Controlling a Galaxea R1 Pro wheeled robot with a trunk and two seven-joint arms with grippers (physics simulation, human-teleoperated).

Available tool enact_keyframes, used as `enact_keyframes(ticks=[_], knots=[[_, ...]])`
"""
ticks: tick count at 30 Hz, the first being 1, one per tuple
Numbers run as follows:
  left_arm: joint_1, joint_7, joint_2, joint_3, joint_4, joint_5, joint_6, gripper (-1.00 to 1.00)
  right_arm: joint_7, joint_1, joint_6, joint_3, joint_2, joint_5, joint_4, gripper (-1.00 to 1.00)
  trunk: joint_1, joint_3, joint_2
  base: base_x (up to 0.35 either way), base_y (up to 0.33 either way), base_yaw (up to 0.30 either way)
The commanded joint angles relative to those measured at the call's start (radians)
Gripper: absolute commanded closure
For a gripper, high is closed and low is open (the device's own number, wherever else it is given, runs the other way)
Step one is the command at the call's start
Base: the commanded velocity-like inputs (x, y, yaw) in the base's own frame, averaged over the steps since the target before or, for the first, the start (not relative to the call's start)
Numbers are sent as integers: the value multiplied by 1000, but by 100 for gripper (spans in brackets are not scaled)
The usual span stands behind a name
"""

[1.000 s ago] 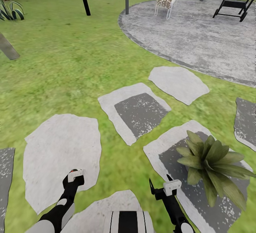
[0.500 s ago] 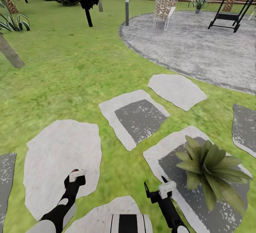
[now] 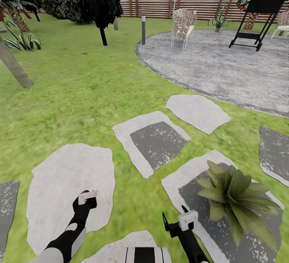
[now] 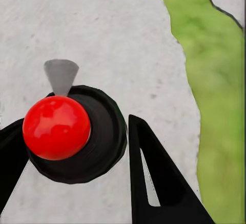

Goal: Pick up the pesticide atomizer in the garden and spray insectifuge to fully cover both potted plants in the garden.

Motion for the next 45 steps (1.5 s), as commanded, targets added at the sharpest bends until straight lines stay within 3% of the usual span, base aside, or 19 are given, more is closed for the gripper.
enact_keyframes(ticks=[1,45], knots=[[0,0,0,-1,1,6,-3,100,0,0,-3,-1,0,7,6,-100,-1,5,0,0,0,0],[0,1,0,0,1,6,-3,100,1,0,-3,2,2,8,26,-100,-20,243,10,0,0,0]])
